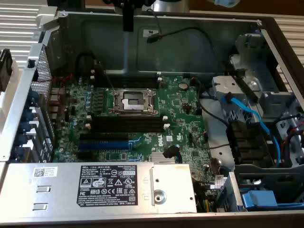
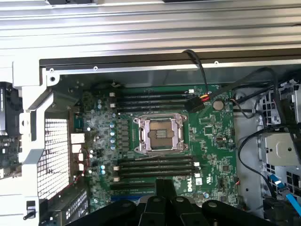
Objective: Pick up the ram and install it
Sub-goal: 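Reach for the ram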
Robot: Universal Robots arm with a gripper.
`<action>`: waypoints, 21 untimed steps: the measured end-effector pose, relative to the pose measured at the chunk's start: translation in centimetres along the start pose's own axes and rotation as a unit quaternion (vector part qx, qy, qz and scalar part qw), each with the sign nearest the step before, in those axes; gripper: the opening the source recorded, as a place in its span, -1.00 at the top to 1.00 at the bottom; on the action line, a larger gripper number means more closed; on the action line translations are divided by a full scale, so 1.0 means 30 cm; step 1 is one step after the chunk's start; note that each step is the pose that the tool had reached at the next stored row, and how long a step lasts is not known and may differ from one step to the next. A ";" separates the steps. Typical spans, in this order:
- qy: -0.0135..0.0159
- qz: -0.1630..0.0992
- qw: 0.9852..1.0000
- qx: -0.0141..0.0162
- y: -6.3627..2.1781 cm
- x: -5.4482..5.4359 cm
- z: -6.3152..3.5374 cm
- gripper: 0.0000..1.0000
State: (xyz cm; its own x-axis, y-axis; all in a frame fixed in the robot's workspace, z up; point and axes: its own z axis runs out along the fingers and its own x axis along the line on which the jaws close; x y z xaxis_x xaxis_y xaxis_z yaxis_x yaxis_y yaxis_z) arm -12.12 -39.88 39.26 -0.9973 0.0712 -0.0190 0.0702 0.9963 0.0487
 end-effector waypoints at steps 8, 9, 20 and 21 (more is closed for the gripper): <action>0.000 0.000 1.000 0.000 0.000 0.000 0.000 0.80; 0.000 0.000 1.000 0.000 0.000 0.000 0.000 0.80; -0.001 -0.001 1.000 0.014 0.008 0.056 -0.015 0.80; -0.001 -0.001 1.000 0.014 0.008 0.068 -0.016 0.80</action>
State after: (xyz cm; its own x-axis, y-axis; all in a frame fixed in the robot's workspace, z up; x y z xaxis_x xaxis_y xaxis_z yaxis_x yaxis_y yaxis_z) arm -14.15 -39.52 39.71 -0.9973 0.0702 -0.0212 0.0698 0.9974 0.0204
